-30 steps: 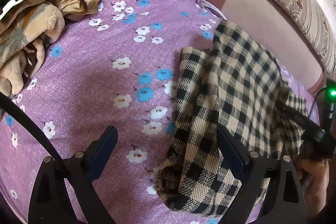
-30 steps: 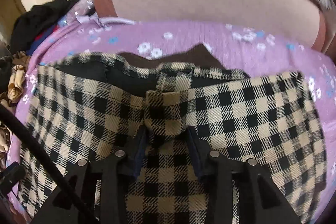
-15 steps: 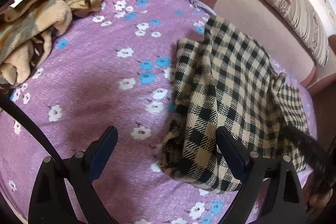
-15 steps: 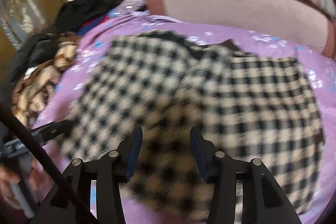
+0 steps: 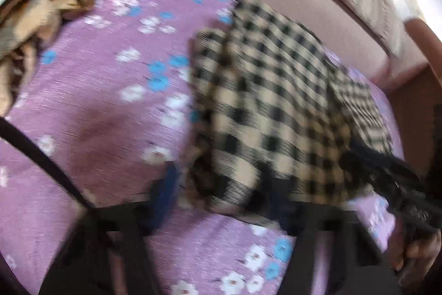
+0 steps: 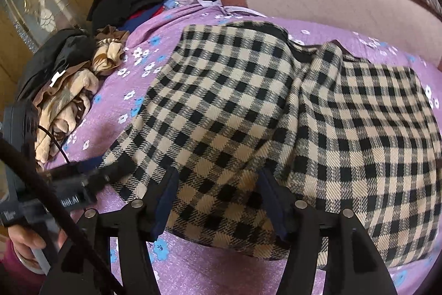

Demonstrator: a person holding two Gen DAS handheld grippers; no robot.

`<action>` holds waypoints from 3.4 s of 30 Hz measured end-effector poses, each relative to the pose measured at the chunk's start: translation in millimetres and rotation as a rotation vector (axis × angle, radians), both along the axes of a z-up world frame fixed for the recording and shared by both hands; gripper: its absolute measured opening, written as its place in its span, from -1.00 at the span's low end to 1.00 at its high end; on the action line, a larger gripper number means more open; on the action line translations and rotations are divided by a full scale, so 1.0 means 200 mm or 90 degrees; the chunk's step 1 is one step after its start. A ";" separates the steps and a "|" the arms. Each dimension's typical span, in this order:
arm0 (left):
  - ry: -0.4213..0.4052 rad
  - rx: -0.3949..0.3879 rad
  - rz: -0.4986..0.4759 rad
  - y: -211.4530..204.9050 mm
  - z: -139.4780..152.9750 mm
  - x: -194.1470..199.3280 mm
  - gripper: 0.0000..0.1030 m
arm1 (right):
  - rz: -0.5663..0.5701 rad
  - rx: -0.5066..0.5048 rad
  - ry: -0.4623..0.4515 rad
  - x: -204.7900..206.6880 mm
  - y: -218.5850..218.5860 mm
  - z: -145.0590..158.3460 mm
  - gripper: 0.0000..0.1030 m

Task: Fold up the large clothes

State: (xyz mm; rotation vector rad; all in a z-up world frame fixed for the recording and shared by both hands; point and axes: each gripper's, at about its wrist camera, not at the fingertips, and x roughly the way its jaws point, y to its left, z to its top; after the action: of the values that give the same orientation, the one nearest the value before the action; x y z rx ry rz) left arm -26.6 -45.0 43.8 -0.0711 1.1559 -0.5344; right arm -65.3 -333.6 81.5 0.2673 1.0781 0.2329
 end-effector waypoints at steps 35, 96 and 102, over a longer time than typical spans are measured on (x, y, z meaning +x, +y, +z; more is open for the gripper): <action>-0.035 0.100 0.092 0.04 0.01 0.04 0.54 | -0.017 -0.111 -0.002 0.58 0.23 -0.21 -0.02; 0.010 -0.116 0.005 -0.27 0.18 0.18 -0.67 | -0.220 0.016 -0.010 -0.15 -0.89 -0.12 0.16; -0.040 -0.155 -0.104 -0.58 0.55 0.01 -0.71 | -0.291 0.077 -0.010 -0.22 -1.05 -0.07 0.16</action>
State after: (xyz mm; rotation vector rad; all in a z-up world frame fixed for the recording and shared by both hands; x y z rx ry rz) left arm -25.4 -161.8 153.0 -0.1696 1.0357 -0.8165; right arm -108.8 -544.2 68.1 0.6083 0.9608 -0.1099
